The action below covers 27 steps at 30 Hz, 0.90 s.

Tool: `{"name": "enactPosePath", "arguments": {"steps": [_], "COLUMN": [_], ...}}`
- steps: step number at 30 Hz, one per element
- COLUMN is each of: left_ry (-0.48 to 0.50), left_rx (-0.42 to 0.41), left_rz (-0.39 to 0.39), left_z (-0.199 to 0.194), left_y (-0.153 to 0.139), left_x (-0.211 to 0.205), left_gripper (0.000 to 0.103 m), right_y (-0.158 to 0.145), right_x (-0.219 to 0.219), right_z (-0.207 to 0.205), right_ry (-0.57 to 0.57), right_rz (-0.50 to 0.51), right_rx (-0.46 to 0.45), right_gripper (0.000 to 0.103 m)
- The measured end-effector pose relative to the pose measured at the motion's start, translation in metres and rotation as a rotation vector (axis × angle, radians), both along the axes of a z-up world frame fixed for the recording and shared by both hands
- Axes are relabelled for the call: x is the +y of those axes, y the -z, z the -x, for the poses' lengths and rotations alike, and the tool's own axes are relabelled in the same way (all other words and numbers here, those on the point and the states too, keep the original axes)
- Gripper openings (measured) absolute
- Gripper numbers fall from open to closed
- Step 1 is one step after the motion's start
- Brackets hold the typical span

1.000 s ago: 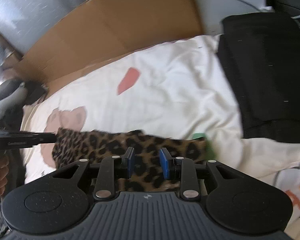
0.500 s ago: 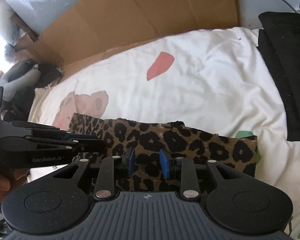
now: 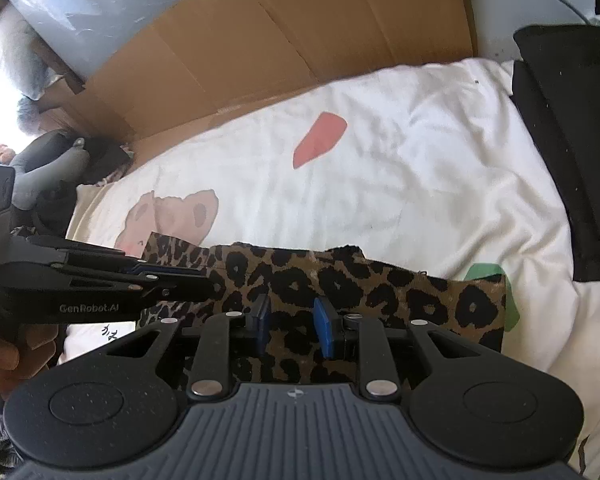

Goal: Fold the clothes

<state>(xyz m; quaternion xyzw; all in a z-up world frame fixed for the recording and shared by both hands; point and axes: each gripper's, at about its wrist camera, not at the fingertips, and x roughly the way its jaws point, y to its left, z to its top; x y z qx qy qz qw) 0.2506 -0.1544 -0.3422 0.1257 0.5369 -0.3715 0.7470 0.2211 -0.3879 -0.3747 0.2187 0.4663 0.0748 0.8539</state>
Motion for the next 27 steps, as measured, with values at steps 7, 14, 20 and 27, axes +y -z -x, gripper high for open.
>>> {"name": "enactPosePath", "arguments": {"steps": [7,14,20,27], "left_ry": [-0.007,-0.001,-0.007,0.036], "left_rx": [-0.033,-0.028,-0.006,-0.016], "left_rz": [-0.002,-0.027,-0.029,-0.014], "left_z": [-0.001,-0.006,-0.013,-0.005], "left_y": [0.008,0.022,0.026,0.015], "left_x": [-0.008,-0.011,-0.012,-0.014], "left_gripper": [0.012,0.012,0.01,0.01], "right_y": [0.004,0.021,0.033,0.034], "right_x": [0.009,0.011,0.01,0.013], "right_z": [-0.013,-0.034,-0.038,-0.039], "right_ry": [-0.04,-0.049,-0.078,-0.084], "right_rz": [0.025,0.063,0.057,0.075], "right_rx": [-0.011,0.05,0.057,0.068], "right_gripper": [0.026,0.023,0.022,0.02]}}
